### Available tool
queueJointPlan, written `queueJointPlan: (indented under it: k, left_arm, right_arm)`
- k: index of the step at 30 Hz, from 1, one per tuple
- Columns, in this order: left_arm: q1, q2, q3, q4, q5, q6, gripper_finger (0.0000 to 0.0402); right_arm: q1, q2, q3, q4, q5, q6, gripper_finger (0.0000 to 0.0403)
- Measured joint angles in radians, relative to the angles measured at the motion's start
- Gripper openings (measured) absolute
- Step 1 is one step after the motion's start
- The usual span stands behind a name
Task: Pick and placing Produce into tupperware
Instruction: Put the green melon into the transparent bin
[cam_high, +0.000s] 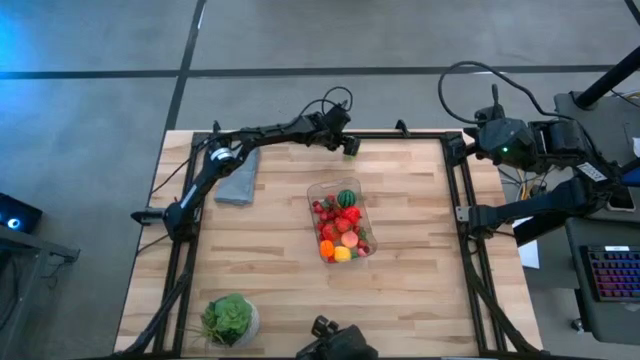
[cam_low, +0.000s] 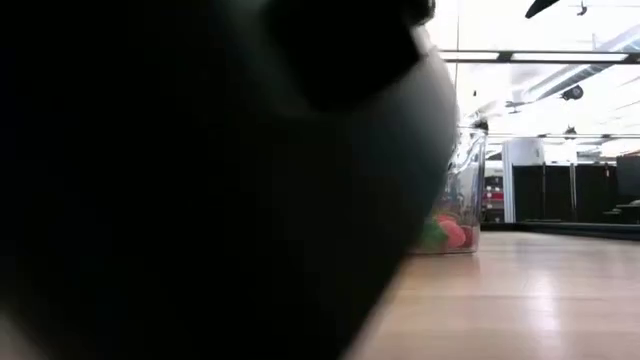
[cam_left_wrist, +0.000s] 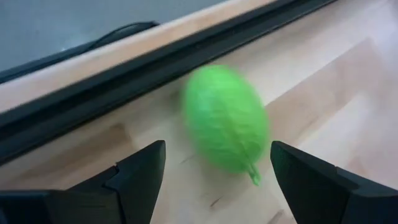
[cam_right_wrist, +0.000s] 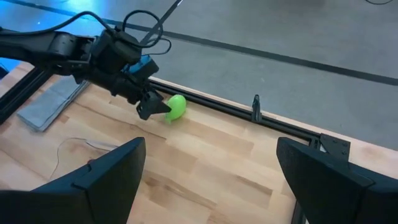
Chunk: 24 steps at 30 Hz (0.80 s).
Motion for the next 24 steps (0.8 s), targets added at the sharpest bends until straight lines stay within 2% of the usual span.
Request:
queueJointPlan:
  k: [6,18,24]
  left_arm:
    - [-0.008,-0.001,0.0,0.105,-0.029,-0.065,0.0277]
    - [-0.012,-0.002,-0.002,0.088,-0.03,-0.177,0.0277]
    - [-0.003,-0.002,-0.002,0.08,0.049,-0.17,0.0277]
  right_arm:
    - [0.0,0.0,0.0,0.0,-0.001,-0.022,0.0354]
    - [0.0,0.0,0.0,0.0,-0.001,-0.049,0.0354]
    - [0.0,0.0,0.0,0.0,0.002,-0.077,0.0354]
